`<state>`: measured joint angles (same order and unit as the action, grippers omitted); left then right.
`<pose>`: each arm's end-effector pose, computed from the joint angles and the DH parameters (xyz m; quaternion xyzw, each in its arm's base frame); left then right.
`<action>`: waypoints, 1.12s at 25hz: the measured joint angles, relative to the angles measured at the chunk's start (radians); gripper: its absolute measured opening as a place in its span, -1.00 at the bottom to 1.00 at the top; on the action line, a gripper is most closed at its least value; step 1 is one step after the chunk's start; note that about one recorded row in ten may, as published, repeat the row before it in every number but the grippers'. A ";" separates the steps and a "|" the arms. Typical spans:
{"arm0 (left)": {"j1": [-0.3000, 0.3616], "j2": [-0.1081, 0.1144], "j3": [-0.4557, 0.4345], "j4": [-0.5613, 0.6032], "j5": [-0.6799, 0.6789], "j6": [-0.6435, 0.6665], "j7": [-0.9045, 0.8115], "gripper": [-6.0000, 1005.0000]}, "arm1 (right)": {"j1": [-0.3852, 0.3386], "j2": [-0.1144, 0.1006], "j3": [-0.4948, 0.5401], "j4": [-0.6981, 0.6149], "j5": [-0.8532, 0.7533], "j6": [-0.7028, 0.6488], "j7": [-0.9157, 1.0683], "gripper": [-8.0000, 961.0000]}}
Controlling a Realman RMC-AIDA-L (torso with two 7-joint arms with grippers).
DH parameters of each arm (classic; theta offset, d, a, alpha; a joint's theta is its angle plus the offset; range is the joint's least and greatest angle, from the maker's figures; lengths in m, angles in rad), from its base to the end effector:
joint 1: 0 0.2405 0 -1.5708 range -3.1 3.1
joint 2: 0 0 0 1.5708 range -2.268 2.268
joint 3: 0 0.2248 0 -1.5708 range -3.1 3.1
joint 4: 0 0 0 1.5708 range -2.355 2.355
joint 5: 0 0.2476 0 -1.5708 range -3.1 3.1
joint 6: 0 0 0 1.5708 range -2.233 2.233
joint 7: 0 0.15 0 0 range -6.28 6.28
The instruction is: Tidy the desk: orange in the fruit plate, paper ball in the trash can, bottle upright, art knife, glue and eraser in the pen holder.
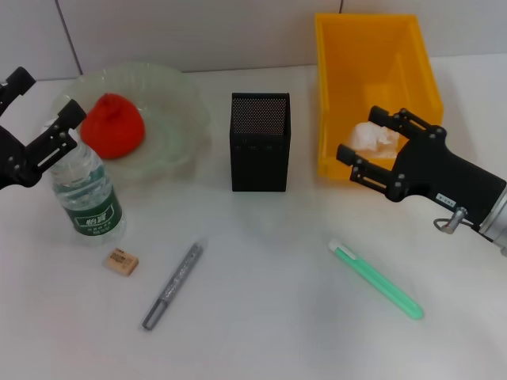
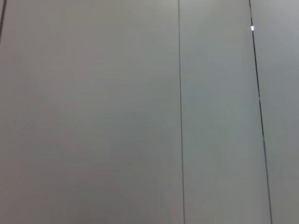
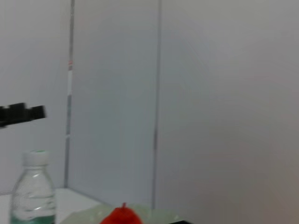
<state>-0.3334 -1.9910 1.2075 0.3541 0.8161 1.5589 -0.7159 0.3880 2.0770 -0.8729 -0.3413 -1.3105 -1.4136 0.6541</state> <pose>-0.2820 0.3196 0.0340 -0.8063 -0.0982 -0.4494 0.3718 0.2942 0.3245 -0.0109 -0.8611 0.1064 0.3409 0.3618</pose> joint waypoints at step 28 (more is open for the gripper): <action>0.024 0.072 -0.088 0.203 0.419 0.186 -0.267 0.69 | -0.075 0.000 0.061 -0.507 -0.340 -0.245 0.558 0.60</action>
<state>-0.3095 -1.9190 1.1199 0.5574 1.2355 1.7452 -0.9828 0.3129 2.0770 -0.8118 -0.8484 -1.6510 -1.6590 1.2120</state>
